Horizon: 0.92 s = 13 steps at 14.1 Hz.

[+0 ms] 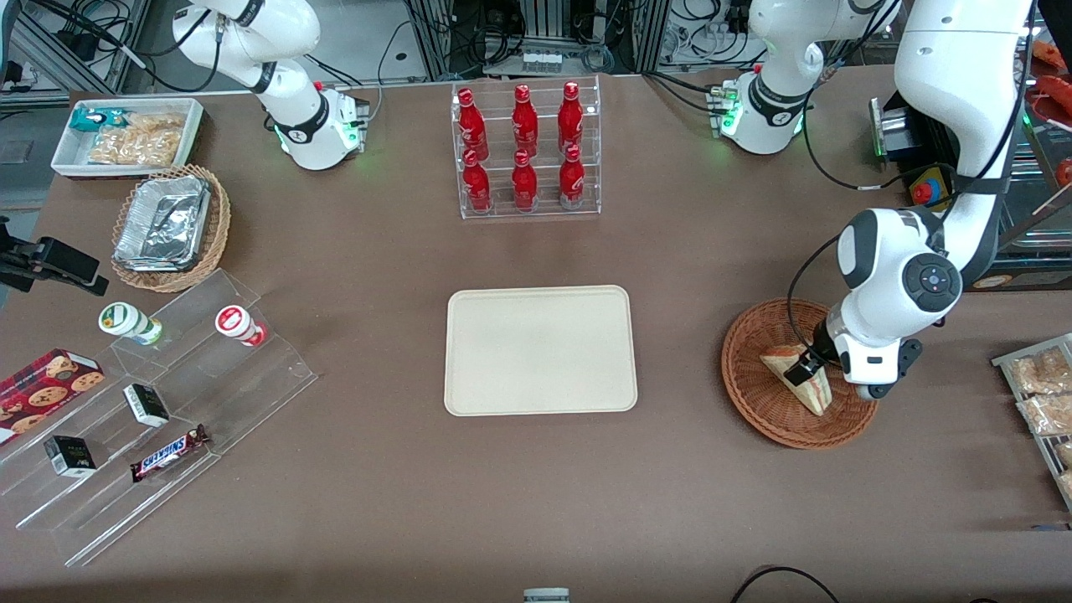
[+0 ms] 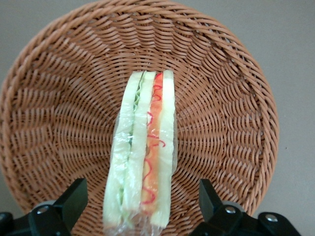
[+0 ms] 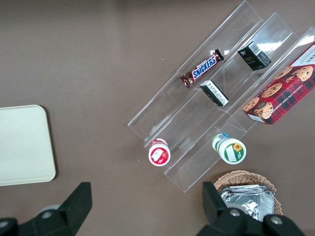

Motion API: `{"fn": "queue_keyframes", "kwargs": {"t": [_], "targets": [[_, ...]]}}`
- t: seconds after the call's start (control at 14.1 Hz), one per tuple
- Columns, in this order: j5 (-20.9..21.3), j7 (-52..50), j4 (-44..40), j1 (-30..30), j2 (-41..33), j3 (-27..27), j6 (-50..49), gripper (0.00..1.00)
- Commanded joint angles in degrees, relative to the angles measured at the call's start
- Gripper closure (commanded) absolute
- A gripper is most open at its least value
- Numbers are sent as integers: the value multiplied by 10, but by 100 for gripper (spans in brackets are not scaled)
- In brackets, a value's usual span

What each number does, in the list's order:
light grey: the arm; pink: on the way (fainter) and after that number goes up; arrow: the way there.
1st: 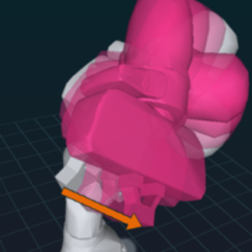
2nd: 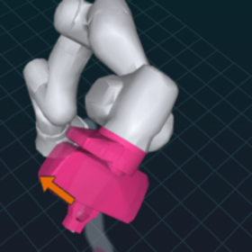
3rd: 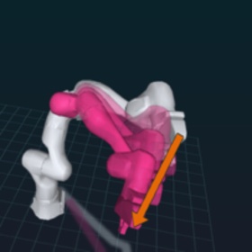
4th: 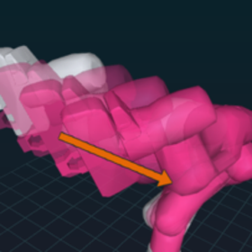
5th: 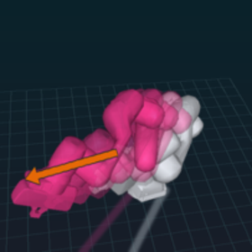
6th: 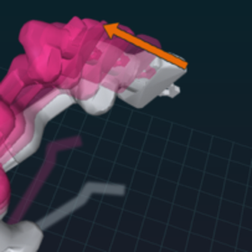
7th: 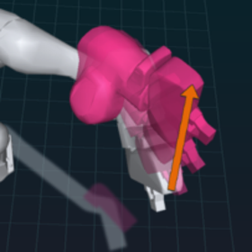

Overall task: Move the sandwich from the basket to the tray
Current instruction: 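Close the left gripper on the wrapped sandwich, then lift the sandwich and carry it with the left gripper over the cream tray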

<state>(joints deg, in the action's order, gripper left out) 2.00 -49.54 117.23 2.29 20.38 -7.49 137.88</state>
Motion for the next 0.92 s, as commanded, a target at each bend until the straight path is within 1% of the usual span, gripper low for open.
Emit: {"fn": "queue_keyframes", "kwargs": {"t": [0.0,0.07,0.14,0.21,0.28,0.35,0.42,0.5,0.57,0.71,0.85], "targets": [[-1,-32,-3,-11,20,1,26,0],[-2,-33,-4,-11,22,1,26,0],[-1,-32,-3,-11,22,1,26,14],[0,-31,-3,-10,20,1,23,33],[0,-30,-1,-10,18,1,21,58],[0,-27,0,-10,16,2,20,73],[1,-24,1,-10,14,2,14,85],[7,-12,1,-10,13,2,6,86],[26,17,1,-10,5,2,-21,87],[52,66,-16,-9,-12,2,-100,88],[53,100,-57,-11,-29,-2,-201,89]]}}
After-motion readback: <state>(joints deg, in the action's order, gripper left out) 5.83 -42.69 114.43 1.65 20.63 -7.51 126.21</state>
